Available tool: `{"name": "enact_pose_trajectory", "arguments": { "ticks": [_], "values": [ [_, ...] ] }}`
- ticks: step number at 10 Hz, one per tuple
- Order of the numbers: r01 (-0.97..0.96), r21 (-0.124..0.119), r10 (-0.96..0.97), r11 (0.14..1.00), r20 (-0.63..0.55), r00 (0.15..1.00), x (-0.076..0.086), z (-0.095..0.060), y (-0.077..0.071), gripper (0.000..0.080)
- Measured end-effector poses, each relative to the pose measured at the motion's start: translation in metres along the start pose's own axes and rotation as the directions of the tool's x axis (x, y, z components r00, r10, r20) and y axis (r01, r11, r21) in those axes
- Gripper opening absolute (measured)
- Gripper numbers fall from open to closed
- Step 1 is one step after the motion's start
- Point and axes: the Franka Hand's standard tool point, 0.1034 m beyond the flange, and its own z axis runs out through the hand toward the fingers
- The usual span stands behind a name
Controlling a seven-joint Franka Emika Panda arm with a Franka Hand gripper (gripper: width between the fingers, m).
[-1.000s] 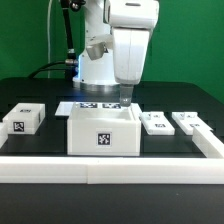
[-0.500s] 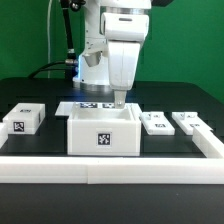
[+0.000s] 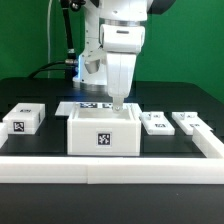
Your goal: Assemble cabinet
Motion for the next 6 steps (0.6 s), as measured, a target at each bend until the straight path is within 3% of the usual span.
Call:
{"name": "enact_pose_trajectory", "arguments": {
  "ticks": [3, 6],
  "values": [
    [0.0, 0.024, 0.0, 1.0, -0.002, 1.0, 0.001, 0.013, -0.005, 0.0798],
    [-0.005, 0.027, 0.005, 1.0, -0.002, 1.0, 0.003, 0.016, -0.005, 0.0798]
  ]
}}
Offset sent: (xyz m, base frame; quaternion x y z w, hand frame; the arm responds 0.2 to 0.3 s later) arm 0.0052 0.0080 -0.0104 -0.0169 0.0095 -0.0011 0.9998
